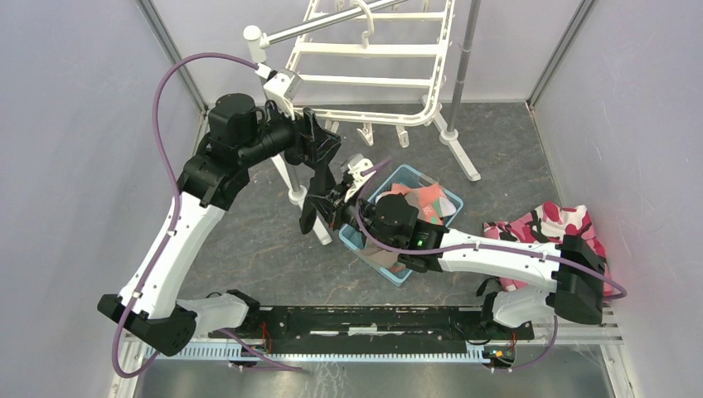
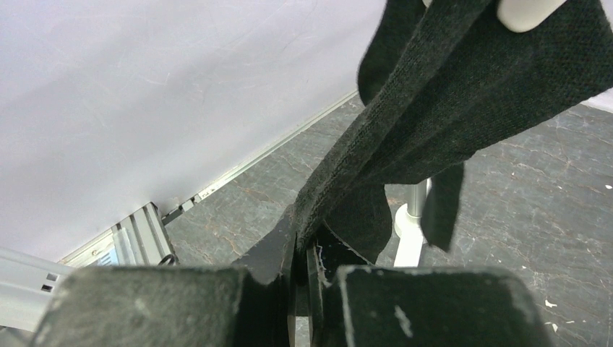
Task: Remove the socks clipped to the hanger
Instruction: Remove the sock from the hanger.
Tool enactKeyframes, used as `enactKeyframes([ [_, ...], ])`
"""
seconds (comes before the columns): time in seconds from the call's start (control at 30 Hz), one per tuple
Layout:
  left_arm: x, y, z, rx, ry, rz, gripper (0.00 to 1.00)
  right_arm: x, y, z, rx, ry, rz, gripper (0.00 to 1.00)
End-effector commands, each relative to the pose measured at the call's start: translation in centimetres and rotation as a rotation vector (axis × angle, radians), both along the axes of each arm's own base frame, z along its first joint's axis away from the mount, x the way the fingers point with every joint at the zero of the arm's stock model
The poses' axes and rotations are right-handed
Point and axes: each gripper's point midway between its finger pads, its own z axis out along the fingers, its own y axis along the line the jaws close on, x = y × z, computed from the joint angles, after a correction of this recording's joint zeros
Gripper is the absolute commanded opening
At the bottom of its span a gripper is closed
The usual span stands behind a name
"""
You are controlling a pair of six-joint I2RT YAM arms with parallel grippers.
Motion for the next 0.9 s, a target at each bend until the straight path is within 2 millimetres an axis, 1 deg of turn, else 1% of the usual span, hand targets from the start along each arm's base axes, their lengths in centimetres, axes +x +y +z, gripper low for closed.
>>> enactKeyframes([
  [0.0, 1.5, -0.2, 1.6, -0.032, -0.068, 0.031, 0.69, -1.1, 1.1, 2.8, 0.072, -0.023, 0.052, 0.09],
  [0.17, 1.7, -0.3, 2.7, -0.048, -0.100, 0.034, 0.61, -1.2, 1.2, 2.4, 0.068, -0.018, 0.054, 0.09],
  [0.27, 1.6, -0.7, 2.8, -0.062, -0.094, 0.017, 0.58, -1.2, 1.2, 2.6, 0.072, -0.019, 0.054, 0.09],
  [0.33, 1.6, -0.9, 2.8, -0.070, -0.087, 0.012, 0.54, -1.2, 1.2, 2.5, 0.071, -0.018, 0.055, 0.09],
  [0.37, 1.6, -0.9, 2.8, -0.074, -0.088, 0.011, 0.51, -1.2, 1.2, 2.5, 0.070, -0.017, 0.055, 0.09],
  [0.43, 1.6, -1.0, 2.9, -0.078, -0.091, 0.008, 0.41, -1.2, 1.1, 2.5, 0.071, -0.014, 0.055, 0.09],
  [0.57, 1.6, -0.9, 2.8, -0.078, -0.092, 0.011, 0.13, -1.2, 0.6, 2.0, 0.065, -0.009, 0.039, 0.09],
  [0.6, 1.6, -0.9, 2.7, -0.078, -0.092, 0.011, 0.08, -1.1, 0.4, 2.0, 0.063, -0.008, 0.033, 0.09],
  [0.63, 1.6, -0.9, 2.7, -0.079, -0.090, 0.014, 0.03, -1.1, 0.1, 1.9, 0.059, -0.006, 0.024, 0.09],
  [0.67, 1.5, -0.9, 2.8, -0.083, -0.089, 0.013, 0.02, -0.9, -0.3, 1.6, 0.046, 0.000, 0.007, 0.09],
  [0.73, 1.4, -0.9, 2.9, -0.086, -0.092, 0.011, 0.02, -0.6, -1.7, 0.9, 0.026, 0.007, -0.033, 0.09],
  [0.87, 0.9, -0.9, 2.9, -0.106, -0.078, 0.004, 0.02, 0.0, -5.0, -0.9, 0.003, 0.034, -0.112, 0.09],
])
